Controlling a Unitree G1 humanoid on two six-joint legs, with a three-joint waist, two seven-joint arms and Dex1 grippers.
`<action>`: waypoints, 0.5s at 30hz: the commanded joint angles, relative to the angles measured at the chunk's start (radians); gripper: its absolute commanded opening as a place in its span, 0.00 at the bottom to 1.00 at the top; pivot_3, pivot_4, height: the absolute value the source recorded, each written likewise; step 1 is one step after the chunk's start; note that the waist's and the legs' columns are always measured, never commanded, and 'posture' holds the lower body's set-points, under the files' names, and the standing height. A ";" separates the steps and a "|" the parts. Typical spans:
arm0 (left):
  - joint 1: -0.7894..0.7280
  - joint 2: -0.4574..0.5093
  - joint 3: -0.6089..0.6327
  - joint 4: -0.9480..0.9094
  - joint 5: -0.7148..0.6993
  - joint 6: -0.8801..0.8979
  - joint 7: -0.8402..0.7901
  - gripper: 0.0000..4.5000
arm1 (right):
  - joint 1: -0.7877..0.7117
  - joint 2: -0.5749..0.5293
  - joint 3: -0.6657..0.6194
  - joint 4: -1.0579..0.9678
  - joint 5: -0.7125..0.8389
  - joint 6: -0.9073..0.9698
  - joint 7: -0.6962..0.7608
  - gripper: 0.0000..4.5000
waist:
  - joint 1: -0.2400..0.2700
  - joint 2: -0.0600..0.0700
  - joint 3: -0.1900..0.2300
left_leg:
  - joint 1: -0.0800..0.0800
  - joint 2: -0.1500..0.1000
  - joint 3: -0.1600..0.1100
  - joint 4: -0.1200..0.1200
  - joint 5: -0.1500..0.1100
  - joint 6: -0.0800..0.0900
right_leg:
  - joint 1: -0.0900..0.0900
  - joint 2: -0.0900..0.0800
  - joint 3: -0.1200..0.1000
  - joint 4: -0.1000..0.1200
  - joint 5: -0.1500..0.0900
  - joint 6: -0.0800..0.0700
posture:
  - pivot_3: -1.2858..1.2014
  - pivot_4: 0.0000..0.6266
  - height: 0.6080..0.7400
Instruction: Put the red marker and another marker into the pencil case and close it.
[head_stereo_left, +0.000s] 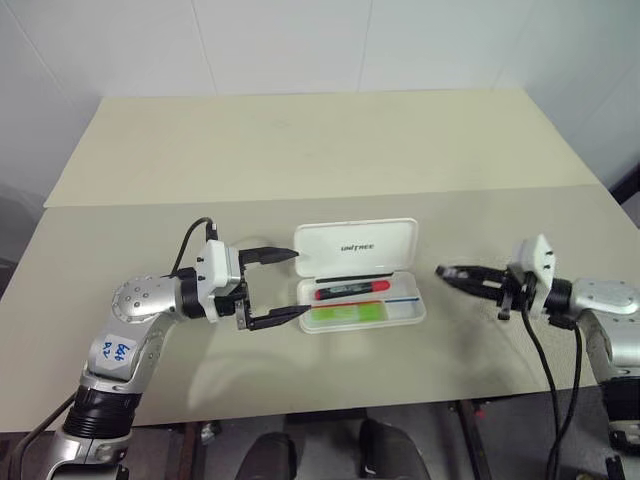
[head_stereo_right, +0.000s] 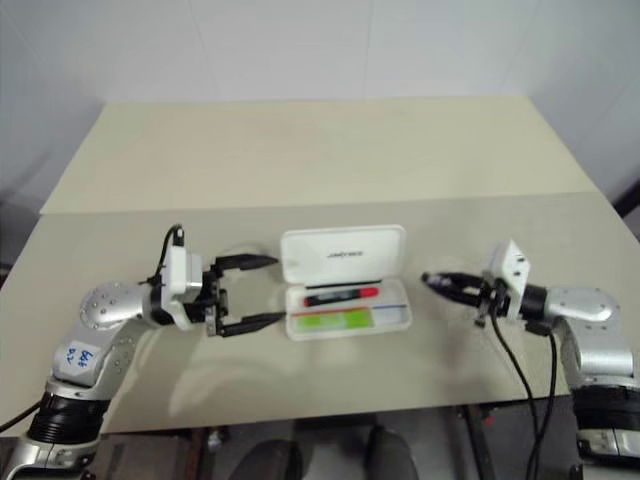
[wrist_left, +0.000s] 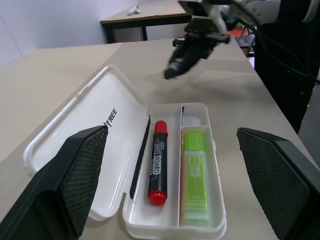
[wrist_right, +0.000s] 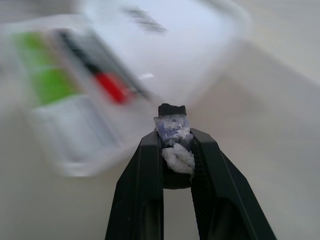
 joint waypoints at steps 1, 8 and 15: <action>0.013 0.000 0.014 -0.036 -0.009 -0.009 0.006 0.98 | 0.001 -0.012 0.048 -0.079 0.014 0.006 0.063 0.08 | 0.000 0.000 0.000 | 0.001 0.000 0.000 0.000 0.000 0.000 | 0.000 0.000 0.000 0.000 0.000 0.000 | 0.52 0.24 1.00; 0.058 -0.002 0.018 -0.079 -0.014 0.002 0.031 0.98 | -0.074 0.022 0.148 -0.061 -0.003 0.003 0.139 0.08 | 0.003 -0.001 0.000 | 0.000 0.000 -0.001 0.001 0.000 0.000 | 0.000 0.000 0.000 0.000 0.000 0.000 | 0.52 0.24 1.00; 0.079 0.008 0.035 -0.098 -0.018 0.010 0.042 0.98 | -0.168 0.043 0.205 -0.002 -0.025 0.000 0.183 0.08 | 0.014 -0.001 0.000 | 0.000 0.000 -0.002 0.001 0.000 0.000 | 0.000 0.000 -0.001 0.000 0.000 0.000 | 0.52 0.24 1.00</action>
